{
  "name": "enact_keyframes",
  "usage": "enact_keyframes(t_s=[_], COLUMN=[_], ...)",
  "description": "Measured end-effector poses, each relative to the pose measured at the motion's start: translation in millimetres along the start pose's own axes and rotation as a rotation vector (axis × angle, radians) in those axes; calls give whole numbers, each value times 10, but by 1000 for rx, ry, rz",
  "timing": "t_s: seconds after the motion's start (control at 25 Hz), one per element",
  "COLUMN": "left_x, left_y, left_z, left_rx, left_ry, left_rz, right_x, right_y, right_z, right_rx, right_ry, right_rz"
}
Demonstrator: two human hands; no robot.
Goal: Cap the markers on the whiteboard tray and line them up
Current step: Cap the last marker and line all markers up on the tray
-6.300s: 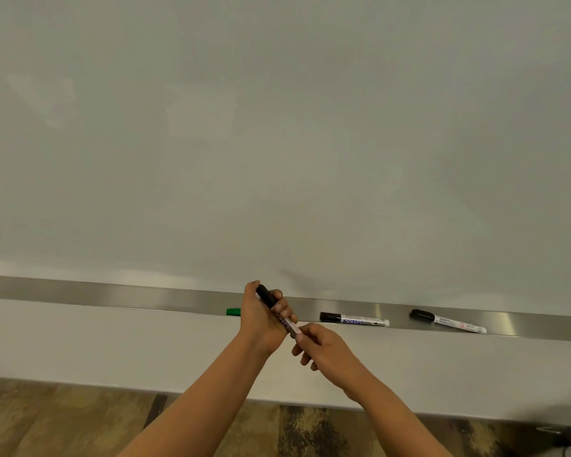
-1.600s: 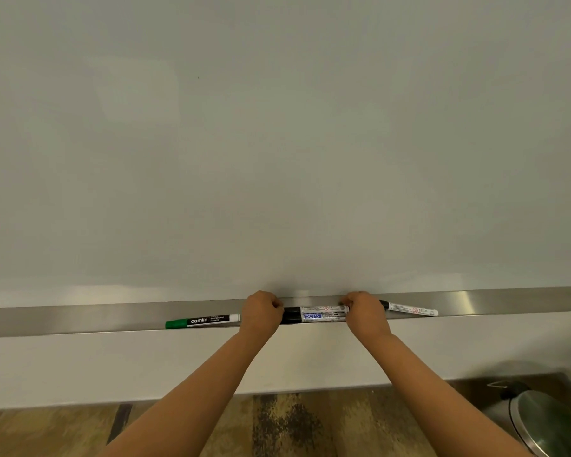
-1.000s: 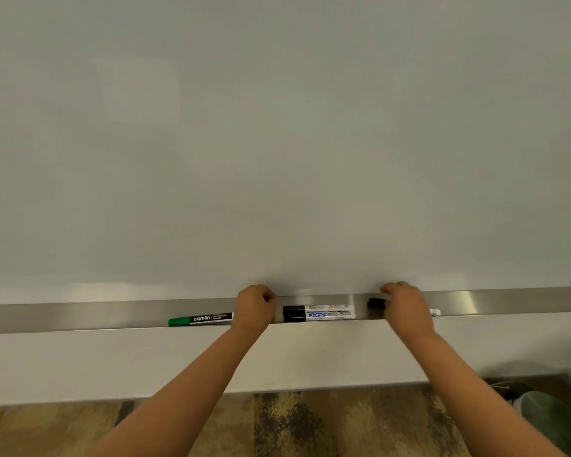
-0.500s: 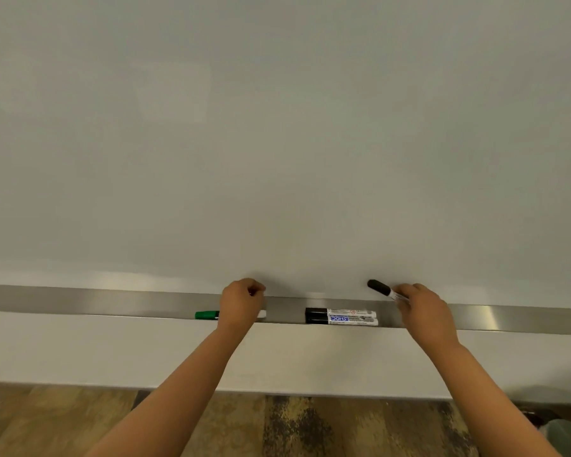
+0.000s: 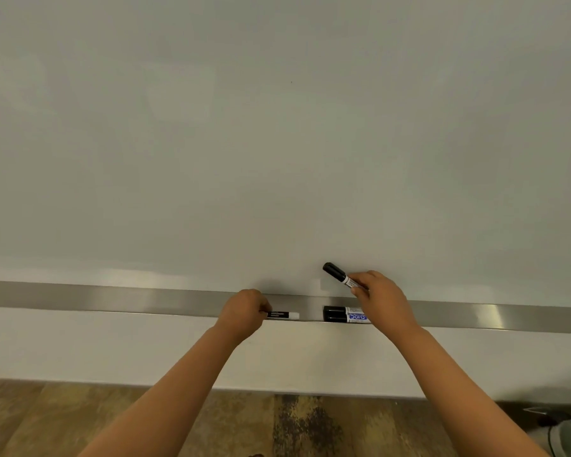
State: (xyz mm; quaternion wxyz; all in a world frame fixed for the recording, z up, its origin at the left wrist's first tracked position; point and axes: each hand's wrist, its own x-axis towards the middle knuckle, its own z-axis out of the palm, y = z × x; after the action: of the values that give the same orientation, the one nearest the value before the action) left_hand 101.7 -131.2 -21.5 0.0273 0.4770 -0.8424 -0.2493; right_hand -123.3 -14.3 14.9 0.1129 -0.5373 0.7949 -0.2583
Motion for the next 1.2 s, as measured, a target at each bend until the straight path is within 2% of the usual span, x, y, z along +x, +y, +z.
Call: enact_keyframes(t_s=[0.2, 0.48, 0.84, 0.96, 1.04, 1.2], left_x=[88, 147, 176, 167, 159, 173], left_y=[154, 266, 284, 271, 230, 5], left_z=[168, 227, 256, 261, 196, -18], left_rx=[14, 20, 21, -50, -174, -448], left_ry=[-35, -46, -47, -11, 86, 281], left_rz=[102, 152, 159, 150, 93, -196], right_x=[-93, -179, -56, -3, 59, 199], right_y=[80, 194, 72, 11, -57, -283], right_z=[-59, -74, 8, 71, 130, 359], right_rx=[-7, -47, -38, -55, -76, -168], right_ry=[13, -2, -22, -67, -116, -237], right_rz=[50, 94, 25, -11, -48, -166])
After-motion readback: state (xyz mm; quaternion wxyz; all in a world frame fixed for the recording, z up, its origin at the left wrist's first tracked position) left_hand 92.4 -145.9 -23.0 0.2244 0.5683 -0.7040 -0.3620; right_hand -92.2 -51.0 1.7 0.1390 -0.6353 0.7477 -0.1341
